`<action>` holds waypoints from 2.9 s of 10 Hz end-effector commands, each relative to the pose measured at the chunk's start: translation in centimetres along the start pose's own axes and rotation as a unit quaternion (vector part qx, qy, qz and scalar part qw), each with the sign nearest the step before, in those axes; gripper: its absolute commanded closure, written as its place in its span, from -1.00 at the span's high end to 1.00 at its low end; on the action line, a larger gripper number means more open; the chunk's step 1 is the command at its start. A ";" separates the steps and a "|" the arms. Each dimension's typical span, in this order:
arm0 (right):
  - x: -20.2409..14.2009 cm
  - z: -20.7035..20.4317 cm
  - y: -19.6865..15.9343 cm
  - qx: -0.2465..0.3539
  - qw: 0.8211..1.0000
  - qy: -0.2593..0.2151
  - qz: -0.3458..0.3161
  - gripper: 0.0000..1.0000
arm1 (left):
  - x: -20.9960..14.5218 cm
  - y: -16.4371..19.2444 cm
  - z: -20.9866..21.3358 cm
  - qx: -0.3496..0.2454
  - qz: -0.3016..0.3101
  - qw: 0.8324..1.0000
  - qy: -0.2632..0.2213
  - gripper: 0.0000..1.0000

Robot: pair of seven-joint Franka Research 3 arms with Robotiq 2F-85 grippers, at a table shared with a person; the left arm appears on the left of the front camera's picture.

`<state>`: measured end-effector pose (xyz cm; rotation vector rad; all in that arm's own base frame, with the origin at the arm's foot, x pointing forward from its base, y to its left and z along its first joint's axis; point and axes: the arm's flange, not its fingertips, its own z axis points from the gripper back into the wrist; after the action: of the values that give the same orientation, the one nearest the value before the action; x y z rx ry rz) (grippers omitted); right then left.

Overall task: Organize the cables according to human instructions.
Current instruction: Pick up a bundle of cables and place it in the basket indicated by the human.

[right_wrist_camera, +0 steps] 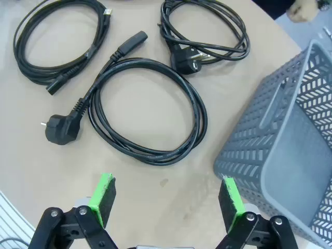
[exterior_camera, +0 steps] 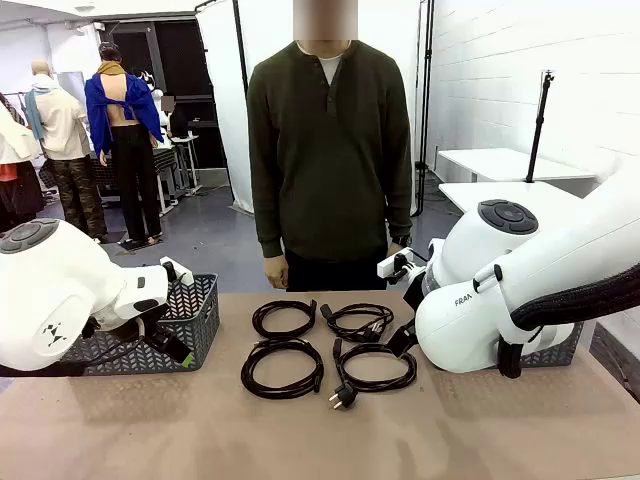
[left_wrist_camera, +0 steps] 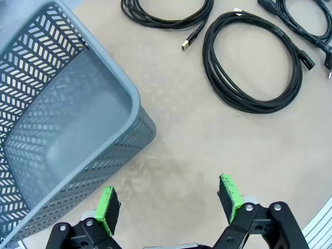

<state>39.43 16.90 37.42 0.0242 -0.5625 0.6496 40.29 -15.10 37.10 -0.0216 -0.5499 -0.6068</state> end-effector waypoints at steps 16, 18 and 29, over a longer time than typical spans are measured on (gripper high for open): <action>2.3 7.5 -3.2 0.056 0.998 -0.022 0.024 1.00 | 2.6 -0.3 7.8 -0.017 -0.043 0.999 -0.024 1.00; 2.2 9.6 -4.4 0.087 0.994 -0.043 0.043 1.00 | 3.4 0.2 10.4 -0.068 -0.063 0.995 -0.026 1.00; 1.2 12.8 -6.6 0.109 0.990 -0.070 0.052 1.00 | 5.0 2.8 14.4 -0.114 -0.069 0.991 -0.007 1.00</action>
<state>37.74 9.85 49.98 0.2449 -0.6297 0.8103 38.35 -13.09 52.41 -0.1869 -0.4847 -0.8049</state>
